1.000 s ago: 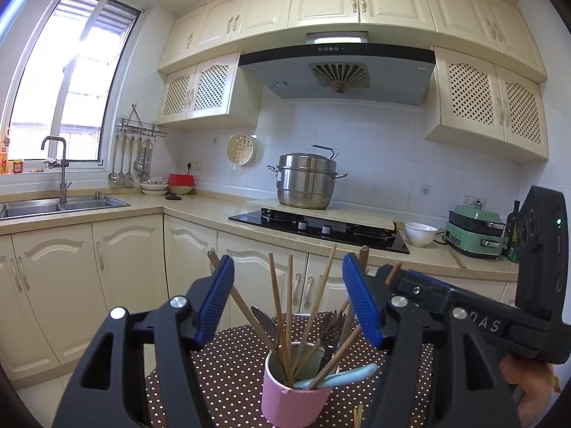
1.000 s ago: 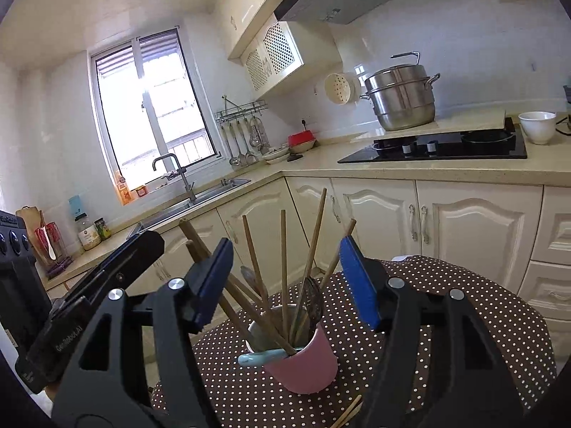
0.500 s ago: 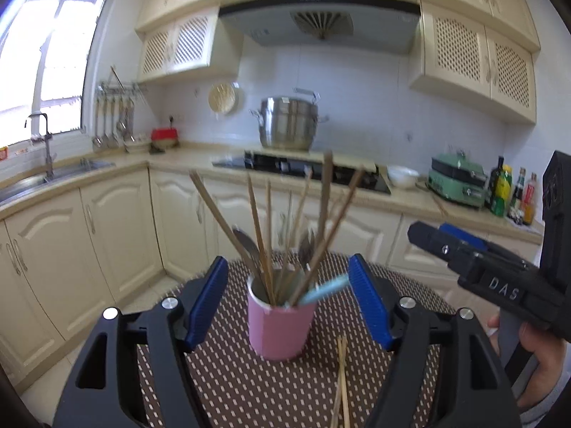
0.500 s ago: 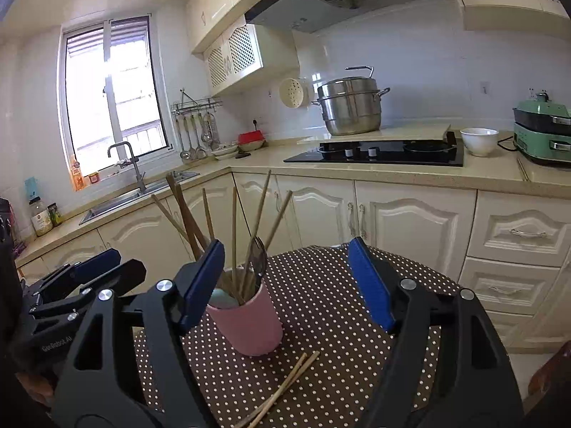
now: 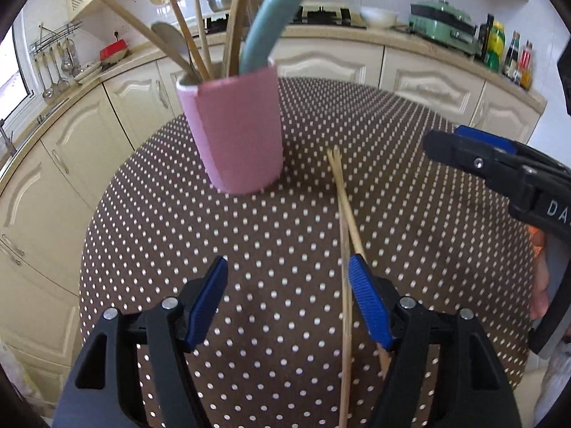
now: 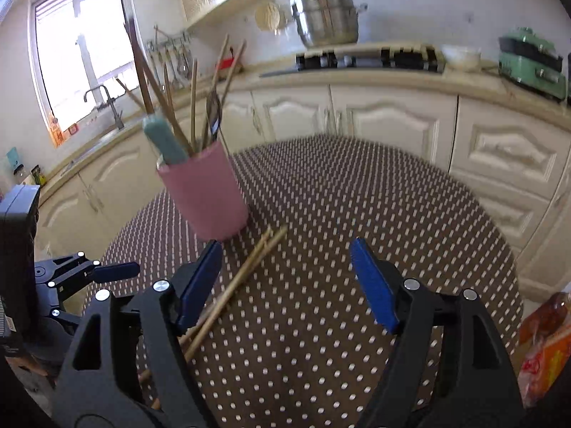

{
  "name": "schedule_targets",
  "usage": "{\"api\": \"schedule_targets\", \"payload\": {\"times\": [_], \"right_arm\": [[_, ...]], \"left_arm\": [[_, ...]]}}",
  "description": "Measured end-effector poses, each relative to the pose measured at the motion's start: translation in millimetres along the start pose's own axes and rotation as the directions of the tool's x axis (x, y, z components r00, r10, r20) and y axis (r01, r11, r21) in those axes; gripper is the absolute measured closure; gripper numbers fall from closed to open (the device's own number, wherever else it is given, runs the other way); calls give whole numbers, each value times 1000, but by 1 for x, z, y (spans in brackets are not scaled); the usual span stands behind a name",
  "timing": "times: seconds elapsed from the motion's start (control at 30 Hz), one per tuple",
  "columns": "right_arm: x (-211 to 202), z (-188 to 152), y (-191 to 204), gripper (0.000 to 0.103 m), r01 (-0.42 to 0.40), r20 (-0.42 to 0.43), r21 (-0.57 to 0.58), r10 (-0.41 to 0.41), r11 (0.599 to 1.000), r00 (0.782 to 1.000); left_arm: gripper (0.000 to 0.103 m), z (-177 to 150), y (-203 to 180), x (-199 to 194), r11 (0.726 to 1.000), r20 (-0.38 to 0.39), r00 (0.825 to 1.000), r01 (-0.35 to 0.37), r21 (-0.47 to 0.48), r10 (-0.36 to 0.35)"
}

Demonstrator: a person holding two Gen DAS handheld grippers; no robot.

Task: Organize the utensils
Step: 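Move both open tools down to the last two chopsticks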

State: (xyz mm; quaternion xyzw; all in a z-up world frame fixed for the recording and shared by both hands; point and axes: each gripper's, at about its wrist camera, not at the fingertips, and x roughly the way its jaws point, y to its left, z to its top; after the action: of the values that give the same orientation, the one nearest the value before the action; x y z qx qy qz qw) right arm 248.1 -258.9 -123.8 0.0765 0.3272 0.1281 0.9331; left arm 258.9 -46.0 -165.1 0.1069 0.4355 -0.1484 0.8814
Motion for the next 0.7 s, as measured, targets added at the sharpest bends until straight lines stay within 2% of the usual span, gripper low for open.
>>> {"api": "schedule_targets", "payload": {"times": [0.13, 0.33, 0.47, 0.7], "right_arm": [[20, -13, 13, 29, -15, -93, -34, 12, 999, 996], [48, -23, 35, 29, -43, -186, -87, 27, 995, 982], [63, -25, 39, 29, -17, -255, -105, -10, 994, 967], [66, -27, 45, 29, 34, -283, -200, -91, 979, 955]], "left_arm": [[34, -17, 11, 1, 998, -9, 1000, 9, -61, -10], [34, -30, 39, -3, 989, -18, 999, -35, -143, 33], [34, -31, 52, -8, 984, -20, 999, -33, -173, 30], [34, -22, 45, -1, 989, -21, 1000, -4, -149, 1]]}}
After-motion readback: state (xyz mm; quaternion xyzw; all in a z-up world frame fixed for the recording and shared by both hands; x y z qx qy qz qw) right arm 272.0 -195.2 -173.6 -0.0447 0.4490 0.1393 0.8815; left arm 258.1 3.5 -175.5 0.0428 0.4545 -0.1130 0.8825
